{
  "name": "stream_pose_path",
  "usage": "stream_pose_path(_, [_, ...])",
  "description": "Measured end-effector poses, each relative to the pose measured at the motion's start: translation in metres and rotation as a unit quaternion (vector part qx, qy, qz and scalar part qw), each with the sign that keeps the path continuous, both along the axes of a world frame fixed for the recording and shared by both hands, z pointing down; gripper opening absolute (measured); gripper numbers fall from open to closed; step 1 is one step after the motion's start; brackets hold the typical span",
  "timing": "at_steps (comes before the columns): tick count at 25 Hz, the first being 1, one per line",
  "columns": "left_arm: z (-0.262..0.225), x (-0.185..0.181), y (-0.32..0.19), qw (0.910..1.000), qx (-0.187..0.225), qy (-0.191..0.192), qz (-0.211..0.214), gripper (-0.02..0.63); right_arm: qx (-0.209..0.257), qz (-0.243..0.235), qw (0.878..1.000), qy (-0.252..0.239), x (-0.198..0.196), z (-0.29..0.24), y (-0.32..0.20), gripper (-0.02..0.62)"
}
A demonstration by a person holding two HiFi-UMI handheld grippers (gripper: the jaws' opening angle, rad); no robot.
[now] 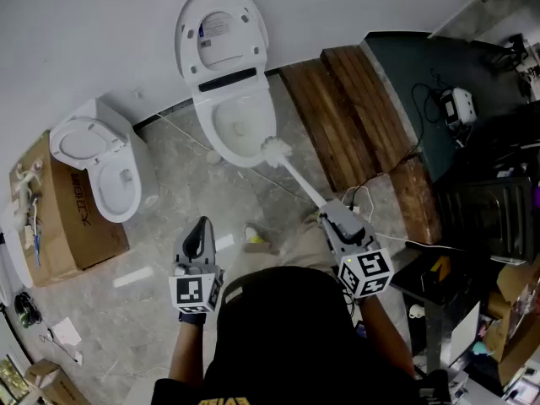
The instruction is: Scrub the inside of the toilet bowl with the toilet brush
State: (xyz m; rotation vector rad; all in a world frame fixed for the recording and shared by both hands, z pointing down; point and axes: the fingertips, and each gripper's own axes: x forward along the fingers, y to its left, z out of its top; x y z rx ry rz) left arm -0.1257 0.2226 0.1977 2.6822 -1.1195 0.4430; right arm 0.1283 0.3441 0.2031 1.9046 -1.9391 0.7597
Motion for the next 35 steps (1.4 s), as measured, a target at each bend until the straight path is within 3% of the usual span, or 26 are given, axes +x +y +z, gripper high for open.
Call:
stream_pose_path(7, [-0.010,0.040,0.005,0.9987,0.022,-0.019,0.041,0.021,-0.015,0.032,0.999,0.001,0.031,0.000,0.041,0.164])
stream_pose_path(10, [-0.023,0.043,0.017,0.9991,0.035,-0.020,0.012,0.021,-0.003,0.014,1.000,-0.016,0.041,0.003,0.053,0.164])
stream_pose_path(14, [-0.026,0.050,0.056,0.9993,0.015,-0.013,-0.030,0.021,0.023,-0.014,0.999,-0.026,0.052,-0.008,0.080,0.164])
stream_pose_path(20, [-0.026,0.089,0.133,0.9986,0.020,-0.041,-0.026,0.021,0.029,-0.030,0.999,-0.025,0.088,0.006,0.150,0.164])
stream_pose_path(27, [-0.010,0.115,0.220,0.9961,-0.004,-0.077,-0.044,0.021,0.019,-0.044,0.998,-0.047,0.120,0.027,0.220,0.165])
stream_pose_path(35, [-0.029,0.141,0.246,0.9952,0.016,-0.094,-0.024,0.021,0.034,-0.064,0.996,-0.046,0.120,0.025,0.244,0.166])
